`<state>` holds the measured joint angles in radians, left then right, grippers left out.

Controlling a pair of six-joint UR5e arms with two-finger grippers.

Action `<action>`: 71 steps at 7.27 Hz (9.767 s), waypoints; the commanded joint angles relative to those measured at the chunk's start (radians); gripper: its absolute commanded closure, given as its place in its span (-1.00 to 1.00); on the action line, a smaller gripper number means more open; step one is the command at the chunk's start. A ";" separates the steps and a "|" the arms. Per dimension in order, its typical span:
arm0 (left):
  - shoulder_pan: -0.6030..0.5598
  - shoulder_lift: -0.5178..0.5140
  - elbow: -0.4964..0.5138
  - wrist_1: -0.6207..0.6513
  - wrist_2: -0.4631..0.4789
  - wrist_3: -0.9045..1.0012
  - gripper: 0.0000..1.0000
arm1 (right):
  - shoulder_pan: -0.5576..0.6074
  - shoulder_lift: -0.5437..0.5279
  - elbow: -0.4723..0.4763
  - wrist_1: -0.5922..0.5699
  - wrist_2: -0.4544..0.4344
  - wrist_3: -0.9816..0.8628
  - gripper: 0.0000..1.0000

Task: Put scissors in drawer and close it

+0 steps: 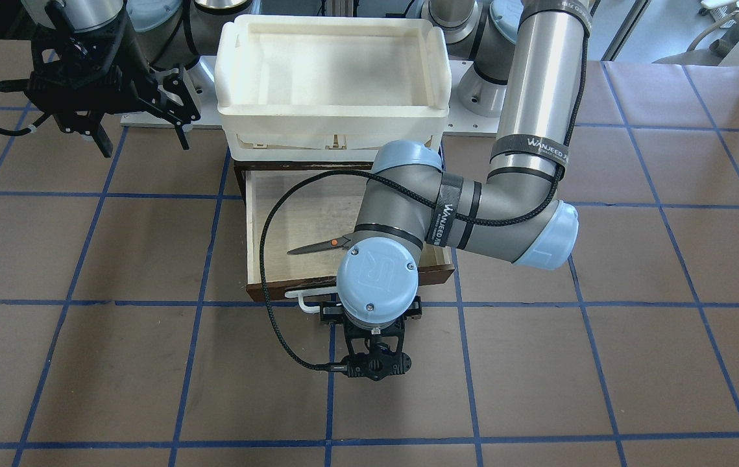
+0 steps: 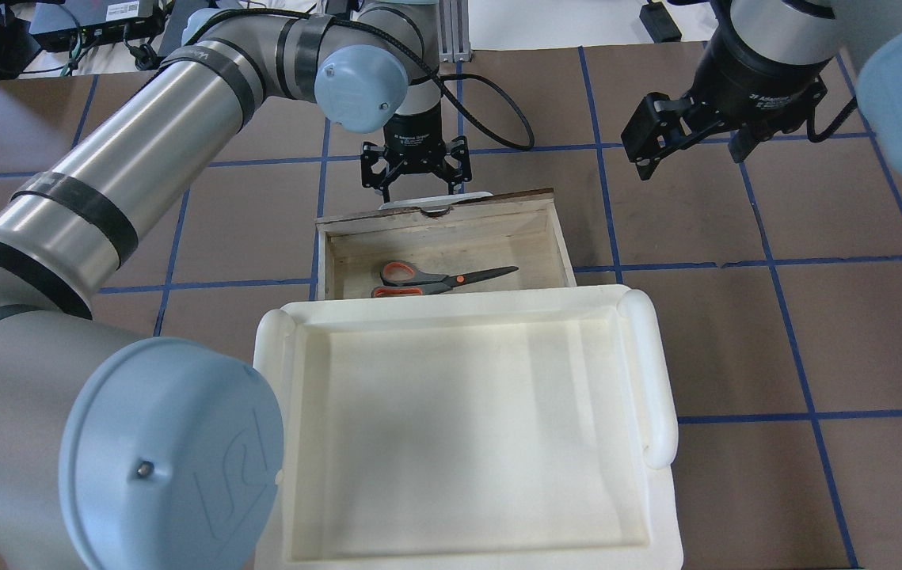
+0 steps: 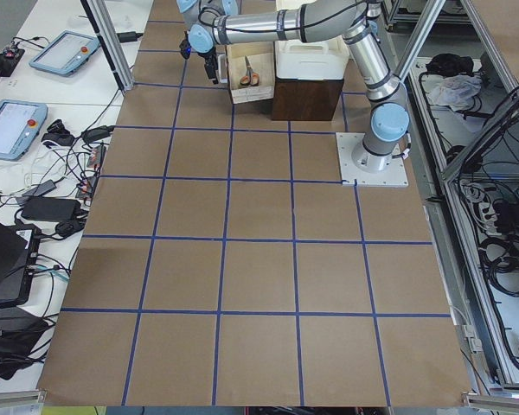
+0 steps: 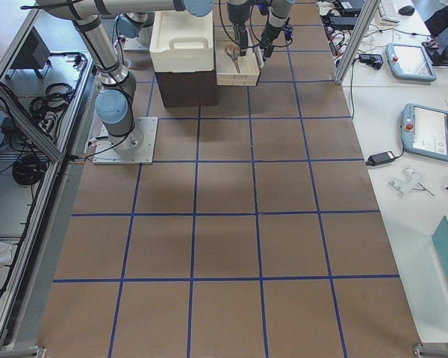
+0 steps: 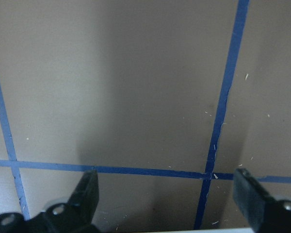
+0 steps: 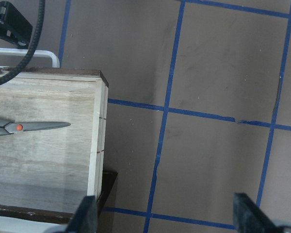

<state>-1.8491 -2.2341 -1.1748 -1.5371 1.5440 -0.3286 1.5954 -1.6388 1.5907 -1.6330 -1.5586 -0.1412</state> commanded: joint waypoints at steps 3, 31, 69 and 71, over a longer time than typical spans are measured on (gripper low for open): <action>-0.009 0.030 -0.002 -0.054 -0.004 0.006 -1.00 | 0.003 0.002 0.000 0.001 -0.009 0.002 -1.00; -0.082 0.175 -0.225 -0.058 0.045 0.022 -1.00 | 0.003 0.005 0.002 0.002 -0.049 0.000 -1.00; 0.296 0.691 -0.324 -0.100 0.025 0.104 -1.00 | 0.003 0.007 0.002 0.001 -0.047 0.000 -1.00; 0.291 0.694 -0.328 -0.109 0.030 0.108 -1.00 | 0.003 0.008 0.002 0.001 -0.047 0.000 -1.00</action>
<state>-1.5613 -1.5424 -1.5003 -1.6416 1.5744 -0.2273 1.5984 -1.6319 1.5923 -1.6321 -1.6061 -0.1411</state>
